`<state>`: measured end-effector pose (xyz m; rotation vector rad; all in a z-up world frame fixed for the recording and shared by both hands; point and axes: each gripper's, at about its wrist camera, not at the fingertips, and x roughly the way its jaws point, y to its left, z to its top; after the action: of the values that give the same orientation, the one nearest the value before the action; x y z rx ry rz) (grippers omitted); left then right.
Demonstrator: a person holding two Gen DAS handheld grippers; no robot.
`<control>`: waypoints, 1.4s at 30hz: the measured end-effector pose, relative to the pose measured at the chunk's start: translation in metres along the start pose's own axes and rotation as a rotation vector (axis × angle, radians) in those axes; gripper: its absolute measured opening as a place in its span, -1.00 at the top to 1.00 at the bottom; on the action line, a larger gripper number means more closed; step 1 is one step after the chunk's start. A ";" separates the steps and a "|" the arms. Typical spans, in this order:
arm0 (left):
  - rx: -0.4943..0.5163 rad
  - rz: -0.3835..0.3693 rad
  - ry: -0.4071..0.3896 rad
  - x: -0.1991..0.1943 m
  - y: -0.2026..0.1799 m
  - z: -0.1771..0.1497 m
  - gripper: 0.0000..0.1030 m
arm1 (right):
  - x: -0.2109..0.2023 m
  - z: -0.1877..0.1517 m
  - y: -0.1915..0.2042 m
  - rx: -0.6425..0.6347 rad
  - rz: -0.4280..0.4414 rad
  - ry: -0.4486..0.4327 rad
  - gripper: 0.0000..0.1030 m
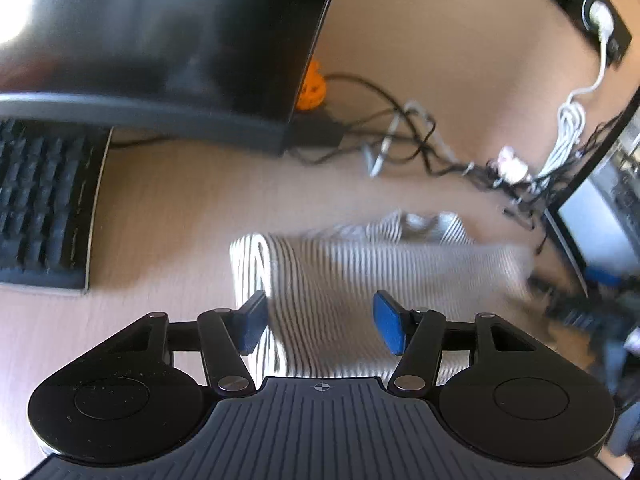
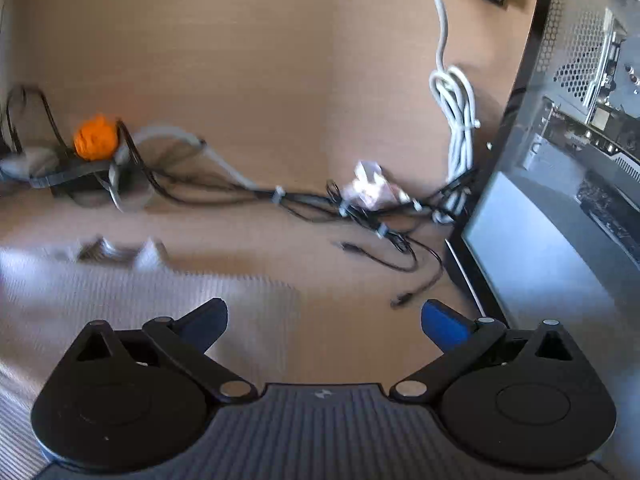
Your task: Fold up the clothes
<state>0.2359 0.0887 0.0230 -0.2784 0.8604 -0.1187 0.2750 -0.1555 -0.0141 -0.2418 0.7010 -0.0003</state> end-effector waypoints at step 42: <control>0.184 -0.496 0.239 -0.056 0.003 -0.055 -0.79 | -0.081 -0.015 0.003 -0.102 0.877 0.300 -1.00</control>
<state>0.1576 0.0927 0.0296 -0.3034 0.9952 -0.7011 0.2032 -0.1499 0.0256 -0.0145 1.0618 0.8512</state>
